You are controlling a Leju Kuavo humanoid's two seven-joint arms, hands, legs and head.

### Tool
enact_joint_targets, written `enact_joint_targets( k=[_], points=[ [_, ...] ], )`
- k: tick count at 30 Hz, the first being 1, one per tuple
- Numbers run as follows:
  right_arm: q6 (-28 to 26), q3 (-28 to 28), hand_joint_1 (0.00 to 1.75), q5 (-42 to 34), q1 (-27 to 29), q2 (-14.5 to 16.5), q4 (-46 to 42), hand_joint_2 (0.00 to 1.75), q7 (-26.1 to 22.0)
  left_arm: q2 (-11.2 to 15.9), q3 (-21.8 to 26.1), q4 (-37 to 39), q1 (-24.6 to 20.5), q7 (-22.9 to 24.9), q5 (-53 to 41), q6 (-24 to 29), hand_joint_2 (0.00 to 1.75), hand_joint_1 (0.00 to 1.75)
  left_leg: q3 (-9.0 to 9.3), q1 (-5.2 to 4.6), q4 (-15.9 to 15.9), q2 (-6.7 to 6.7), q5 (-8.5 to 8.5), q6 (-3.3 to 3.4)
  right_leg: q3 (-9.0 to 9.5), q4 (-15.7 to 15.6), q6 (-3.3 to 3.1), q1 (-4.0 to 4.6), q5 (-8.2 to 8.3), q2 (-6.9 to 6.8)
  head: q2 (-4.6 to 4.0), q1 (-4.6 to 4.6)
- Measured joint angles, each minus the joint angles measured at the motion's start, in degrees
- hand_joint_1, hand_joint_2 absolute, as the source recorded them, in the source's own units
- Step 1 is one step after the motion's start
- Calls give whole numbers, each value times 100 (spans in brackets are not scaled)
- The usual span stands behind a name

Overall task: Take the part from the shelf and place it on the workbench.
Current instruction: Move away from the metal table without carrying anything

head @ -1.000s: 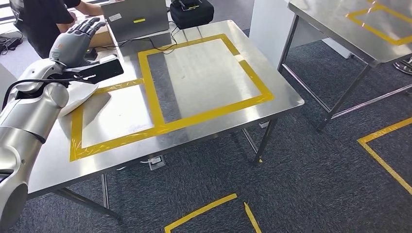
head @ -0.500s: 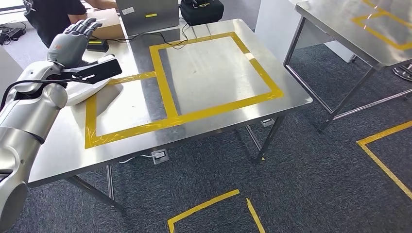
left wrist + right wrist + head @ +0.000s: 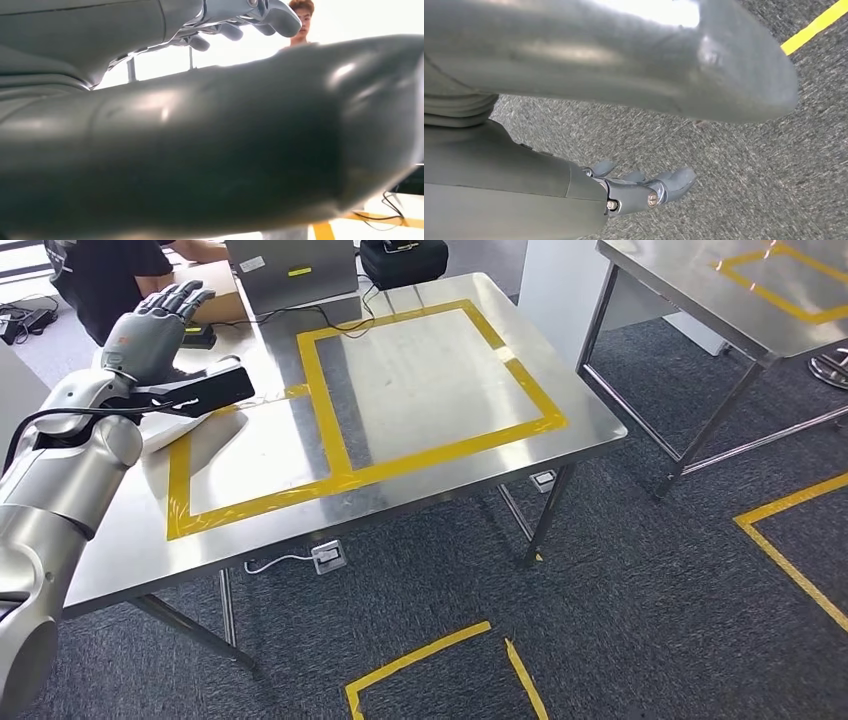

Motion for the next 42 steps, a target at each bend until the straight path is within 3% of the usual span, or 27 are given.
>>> enact_joint_targets(
  k=[2,6,8,11,12,13,14,16,18,22,24,26,27,28,29,31,33,37,39,42],
  points=[
    [-1,0,0,-1,-5,0,0,0,-1,-3,-2,-1,-12,-1,-1,1,0,0,351,-20,-617,6,154,37,-34,26,56,5,27,-3,0,2],
    [-1,0,0,-5,3,6,0,0,-4,-9,-3,-1,-22,0,-2,3,0,0,367,-51,-756,-4,236,200,-80,9,211,2,97,0,-1,5],
    [-3,0,0,-12,4,9,0,0,-8,-22,-3,-2,-34,1,-6,8,0,0,338,-33,-804,3,313,296,-202,274,262,-6,-113,12,-1,14],
    [-8,0,0,-22,5,7,0,0,-9,-44,-3,1,-34,0,-21,20,0,0,227,-43,-801,2,394,360,-648,1354,301,-6,-712,32,-1,27],
    [-9,0,0,-22,5,7,0,0,-10,-49,-3,3,-28,0,-29,27,0,0,186,-49,-790,-2,415,361,-722,1575,301,-4,-786,36,-1,27],
    [-9,0,0,-22,5,8,0,0,-13,-49,-3,3,-24,1,-38,36,0,0,149,-53,-775,-6,433,355,-682,1576,294,-1,-754,38,-1,28],
    [-9,0,0,-22,5,8,0,0,-15,-49,-4,3,-22,1,-44,45,0,0,119,-55,-758,-10,447,345,-523,1348,278,3,-637,38,-1,28],
    [-9,0,0,-21,1,4,0,0,-20,-49,-4,1,-24,2,-48,58,0,0,77,-66,-722,-12,465,314,-39,574,230,20,-378,41,-1,27],
    [-13,0,0,-21,-3,1,0,0,-22,-45,-4,1,-27,2,-49,68,0,0,51,-82,-704,-10,487,260,215,107,180,47,-280,46,-1,25],
    [-17,0,0,-22,0,3,0,0,-13,-44,-9,2,-31,10,-56,89,0,0,3,-73,-688,-10,493,123,202,-1,55,39,-190,33,0,21],
    [-18,0,0,-22,-2,6,0,0,-11,-37,-12,4,-42,17,-58,89,0,0,-163,-56,-302,-9,204,63,178,-44,-10,14,-126,19,0,10],
    [-18,0,0,-22,3,7,0,0,-9,-35,-15,16,-38,33,-64,89,0,0,-434,-33,423,-10,-205,7,127,-46,-29,13,-87,17,0,3],
    [-17,0,0,-22,6,7,0,0,-9,-35,-16,26,-29,47,-72,89,0,0,-530,-23,706,-9,-325,-11,102,-42,-27,12,-70,17,0,3],
    [-17,0,0,-22,7,8,0,0,-9,-35,-17,37,-21,62,-83,89,0,0,-531,-15,796,-8,-334,-21,76,-36,-18,11,-54,16,0,3],
    [-17,0,0,-22,7,10,0,0,-9,-35,-17,45,-19,76,-94,89,0,0,-420,-9,660,-6,-242,-22,54,-27,-6,8,-40,16,0,2],
    [-17,0,0,-22,6,16,0,0,-9,-35,-20,51,-29,85,-105,89,0,0,37,-6,-83,1,45,-1,26,-3,26,4,-20,14,0,3],
    [-17,0,0,-22,2,19,0,0,-9,-40,-25,52,-46,92,-109,90,0,0,352,-30,-647,2,184,62,-2,17,79,13,7,12,-1,7],
    [-17,0,0,-22,8,23,0,0,-9,-52,-28,61,-61,104,-112,97,0,0,350,-54,-768,-2,271,236,-53,13,223,10,58,15,-1,9],
    [-17,0,0,-22,8,26,0,0,-15,-73,-29,62,-85,110,-113,102,0,0,317,-37,-817,8,348,330,-202,334,274,3,-187,25,-1,20],
    [-14,0,0,-17,7,25,0,0,-31,-97,-30,78,-85,120,-114,119,0,0,203,-48,-806,7,425,377,-643,1400,314,6,-754,38,-2,32]
  ],
)
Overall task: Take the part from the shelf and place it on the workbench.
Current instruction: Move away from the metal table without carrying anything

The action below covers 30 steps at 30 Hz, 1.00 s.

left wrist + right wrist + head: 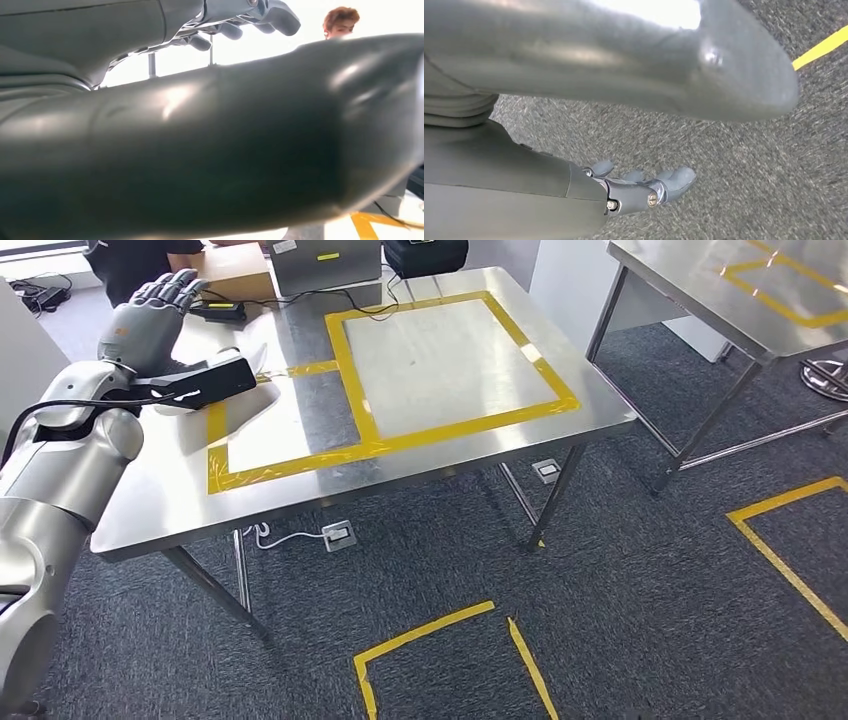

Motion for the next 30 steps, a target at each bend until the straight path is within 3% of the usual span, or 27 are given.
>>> enact_joint_targets(
  k=[1,2,5,6,10,12,15,16,17,18,20,22,25,27,30],
  points=[
    [4,0,0,4,1,0,0,0,-5,-1,0,10,14,0,-1,11,0,0,-40,-5,13,-3,21,-2,-55,179,0,1,-50,1,0,1],
    [9,0,0,9,2,1,0,0,-11,1,0,18,26,0,-1,23,0,0,-77,-8,31,-6,38,-10,12,123,-8,2,7,2,0,1],
    [18,0,0,18,-3,-3,0,0,-33,12,0,27,39,0,-2,58,0,0,-157,-19,92,-10,72,-56,670,-945,-73,18,392,4,1,4],
    [20,0,0,20,-7,-6,0,0,-40,20,0,27,39,0,-2,68,0,0,-173,-25,101,-9,86,-82,813,-1205,-103,31,456,7,1,4],
    [30,0,0,21,-8,-7,0,0,-54,46,-2,30,40,-7,-4,92,0,0,-207,-24,74,-15,149,-223,836,-1380,-240,49,562,3,1,-1],
    [31,0,0,21,-11,-5,0,0,-52,70,-2,31,40,-13,-5,101,0,0,-321,-16,323,-18,-62,-283,813,-1435,-324,19,643,-12,1,-16],
    [31,0,0,18,-5,-5,0,0,-51,92,-2,41,71,-18,-8,108,0,0,-703,17,1355,-15,-677,-354,716,-1445,-364,13,727,-18,1,-31],
    [31,0,0,16,-3,-4,0,0,-49,94,-2,47,92,-18,-8,108,0,0,-761,26,1580,-14,-768,-367,678,-1442,-359,12,754,-19,1,-31],
    [31,0,0,14,-2,-4,0,0,-45,96,-2,51,108,-20,-8,110,0,0,-718,32,1601,-14,-757,-372,643,-1438,-350,12,779,-19,2,-31],
    [31,0,0,12,-1,-3,0,0,-41,97,-2,51,117,-23,-8,113,0,0,-561,38,1398,-12,-655,-370,612,-1430,-337,11,802,-20,2,-31],
    [31,0,0,7,-2,0,0,0,-37,97,-2,39,116,-31,-8,121,0,0,-58,34,604,-7,-403,-343,562,-1404,-296,15,840,-21,1,-31],
    [31,0,0,1,-5,2,0,0,-37,95,-3,26,110,-39,-8,125,0,0,235,9,96,-11,-297,-282,526,-1383,-236,23,877,-22,1,-27],
    [31,0,0,-5,2,3,0,0,-43,94,-4,25,109,-46,-8,125,0,0,213,-13,42,-13,-230,-157,497,-1406,-114,11,948,-22,2,-26],
    [31,0,0,-5,4,6,1,0,-51,93,-4,22,104,-53,-8,125,0,0,178,2,-1,-2,-145,-65,402,-1211,-51,2,780,-14,1,-20],
    [31,0,0,-5,5,5,2,0,-54,93,-4,23,111,-66,-8,125,0,0,53,0,-6,3,-44,1,-21,-149,2,2,137,-1,1,-7]
  ],
)
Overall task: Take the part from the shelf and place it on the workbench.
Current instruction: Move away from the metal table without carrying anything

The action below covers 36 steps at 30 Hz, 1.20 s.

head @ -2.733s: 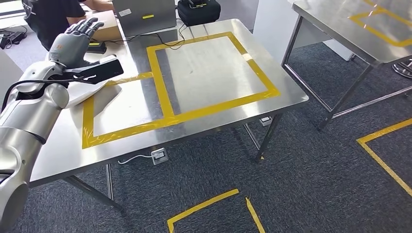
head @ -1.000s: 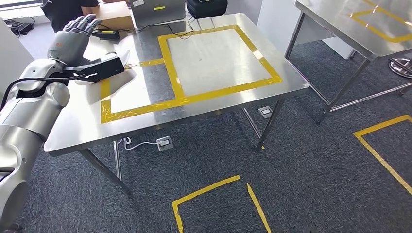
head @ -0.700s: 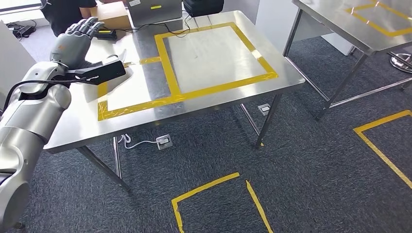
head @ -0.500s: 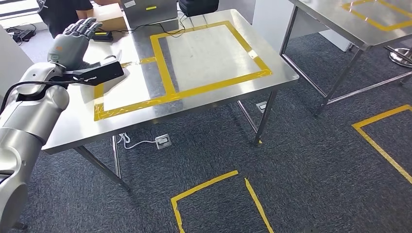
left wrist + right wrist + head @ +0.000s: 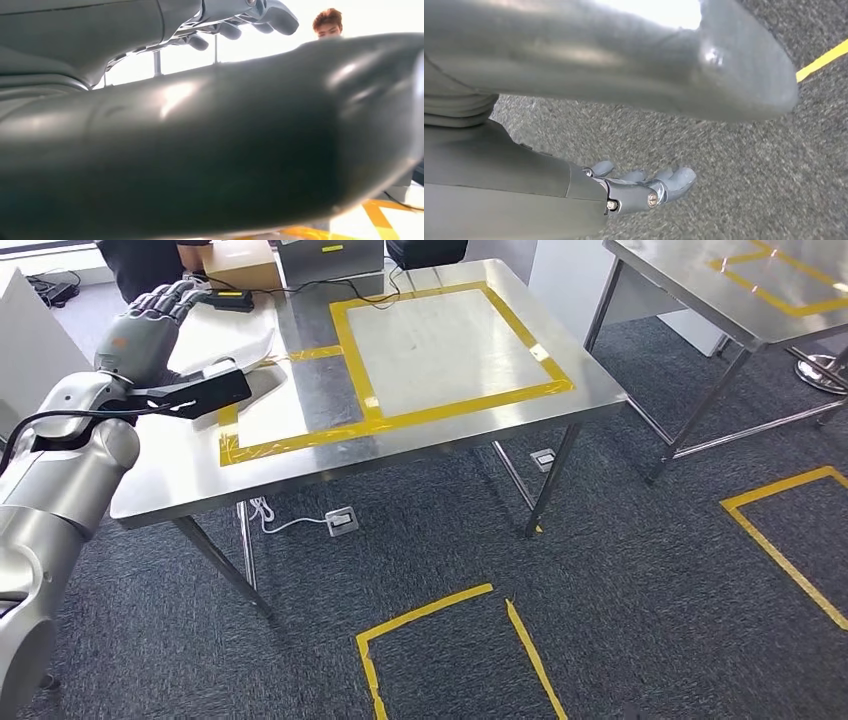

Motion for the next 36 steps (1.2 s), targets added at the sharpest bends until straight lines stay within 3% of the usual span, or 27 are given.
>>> enact_joint_targets(
  k=[1,2,3,5,7,11,13,15,17,18,21,22,25,27,28,30,32,33,34,36],
  points=[
    [0,0,0,0,0,-1,0,0,0,1,0,2,9,-2,0,0,0,0,-50,-4,12,-2,27,0,-94,285,4,1,-123,2,0,1],
    [0,0,0,0,1,-1,1,0,0,1,0,4,19,-2,0,0,0,0,-95,-7,26,-6,52,-4,-83,362,0,3,-139,2,0,1],
    [0,0,0,0,1,0,1,0,0,2,0,5,27,-2,0,0,0,0,-134,-8,43,-11,72,-14,49,206,-13,3,-58,2,-1,1],
    [0,0,0,1,-4,-1,0,0,0,2,0,1,32,-2,0,1,0,0,-190,-11,78,-14,101,-43,553,-566,-65,11,187,3,-1,2],
    [-1,0,0,2,-8,-3,-1,0,-3,13,0,-4,30,-2,0,3,0,0,-218,-23,96,-10,127,-93,878,-1128,-133,42,317,6,1,-1],
    [0,0,0,1,-4,-1,1,0,-1,29,0,-5,27,-4,0,7,0,0,-257,-22,91,-10,156,-233,871,-1248,-280,44,429,-4,1,-5],
    [0,0,0,1,-6,2,1,0,-2,45,0,-3,21,-4,0,6,0,0,-400,-11,438,-13,-122,-288,840,-1291,-351,16,502,-18,1,-16],
    [0,0,0,1,-1,1,1,0,-1,57,0,4,30,-3,0,5,0,0,-668,9,1167,-14,-559,-339,775,-1293,-380,15,553,-19,1,-25],
    [-2,0,0,1,3,1,1,0,9,59,0,10,49,-3,0,-3,0,0,-783,28,1610,-12,-740,-371,699,-1284,-372,14,605,-20,1,-24],
    [-10,0,0,2,2,2,1,0,27,58,0,10,52,-3,0,-7,0,0,-679,36,1506,-10,-671,-375,666,-1276,-360,12,628,-20,1,-25],
    [-38,0,0,8,0,4,1,131,93,55,0,5,24,-4,0,-16,0,0,-10,33,439,-6,-318,-342,587,-1230,-302,11,680,-22,0,-23],
    [-40,0,0,9,-1,5,1,175,101,53,0,4,14,-4,0,-18,0,0,124,22,197,-8,-272,-313,565,-1218,-270,16,700,-23,0,-21],
    [-50,0,0,16,2,6,1,175,129,47,0,5,4,-8,0,-20,0,0,151,-8,72,-16,-219,-198,524,-1233,-151,18,776,-21,-1,-19],
    [-52,0,0,20,5,8,1,175,152,37,0,6,-9,-14,0,-20,0,0,121,2,38,-6,-142,-108,468,-1132,-80,2,684,-13,-1,-17],
    [-53,0,0,21,5,9,1,175,164,30,0,6,-18,-17,0,-20,0,0,96,13,19,2,-101,-65,383,-931,-51,-2,527,-7,-1,-14],
    [-59,0,0,25,5,7,1,175,184,12,0,10,-26,-27,0,-20,0,0,12,11,22,6,-37,-19,106,-224,-9,-3,84,0,-1,-8],
    [-67,0,0,30,4,5,1,175,191,-3,0,21,-24,-40,0,-20,0,0,-91,4,44,0,21,-16,-65,315,5,-1,-156,2,-1,-4],
    [-69,0,0,31,4,6,1,175,193,-6,0,26,-23,-45,0,-20,0,0,-136,3,58,-3,46,-25,-2,292,-1,0,-127,3,-1,-3],
    [-70,0,0,32,4,6,1,175,195,-7,0,28,-23,-48,0,-20,0,0,-172,3,72,-6,67,-38,176,50,-17,1,-19,2,-1,-2],
    [-73,0,0,33,-1,4,1,175,195,-6,0,28,-27,-52,0,-20,0,0,-219,-6,95,-6,101,-81,668,-713,-70,17,209,3,-1,-3]
  ],
)
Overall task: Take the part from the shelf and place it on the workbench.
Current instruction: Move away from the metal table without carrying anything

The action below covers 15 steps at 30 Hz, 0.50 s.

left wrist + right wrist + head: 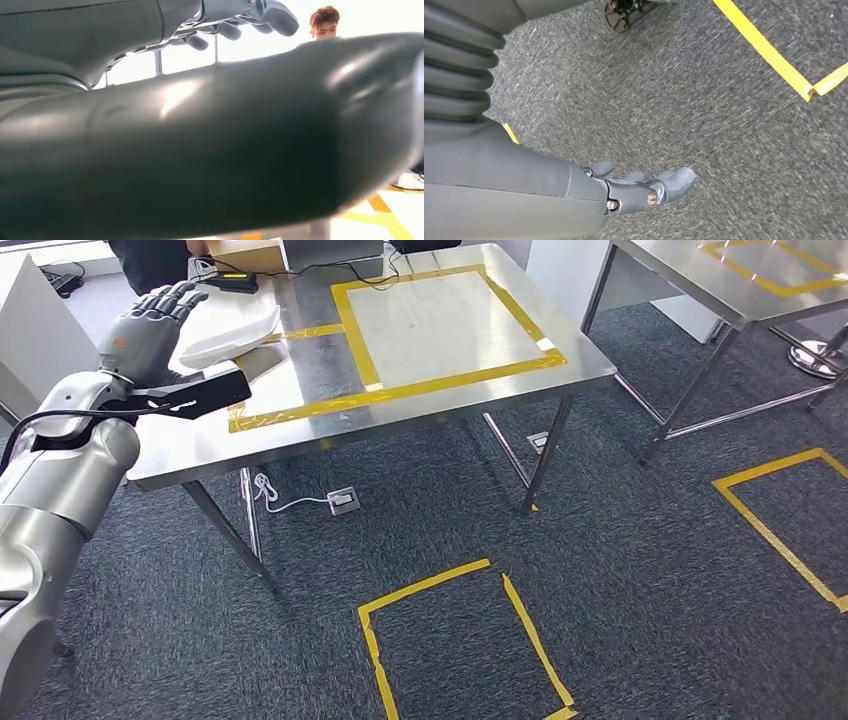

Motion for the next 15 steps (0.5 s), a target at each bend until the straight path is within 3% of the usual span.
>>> enact_joint_targets(
  k=[2,5,6,8,10,11,12,13,15],
  points=[
    [-8,0,0,-1,-4,-3,0,175,-1,-1,0,-1,-7,-1,0,0,0,0,-26,-10,6,5,38,-64,242,-435,-73,30,93,5,1,-4],
    [-26,0,0,-5,-4,-2,0,175,-2,-13,0,1,-16,-2,-3,-7,0,0,-50,-6,-26,6,93,-172,211,-502,-192,36,172,4,1,-7],
    [-30,0,0,-7,-7,-1,0,175,-3,-15,0,3,-21,-2,-5,-13,0,0,-84,-4,29,5,33,-204,199,-525,-234,24,212,-1,2,-11],
    [-33,0,0,-7,-11,1,0,175,-5,-16,0,14,-36,-1,-7,-32,0,0,-269,8,475,2,-307,-255,156,-559,-301,2,284,-11,2,-18],
    [-33,0,0,-7,-8,1,0,175,-4,-16,0,34,-35,0,-7,-55,0,0,-527,18,1210,1,-722,-296,82,-557,-326,2,338,-11,1,-21],
    [-32,0,0,-7,-6,1,0,175,-4,-16,0,47,-29,0,-7,-62,0,0,-587,21,1446,2,-816,-307,43,-552,-325,3,366,-10,1,-22],
    [-32,0,0,-7,-5,1,0,175,-3,-16,0,59,-24,0,-7,-65,0,0,-547,22,1482,2,-809,-308,3,-546,-320,3,392,-9,1,-22],
    [-32,0,0,-7,-4,1,0,175,-3,-16,0,68,-25,0,-7,-66,0,0,-402,23,1305,2,-713,-301,-32,-537,-311,3,416,-9,1,-22],
    [-31,0,0,-7,-4,1,0,175,-3,-16,0,71,-44,0,-7,-66,0,0,82,19,546,5,-468,-253,-86,-515,-276,6,455,-8,1,-22]
  ],
)
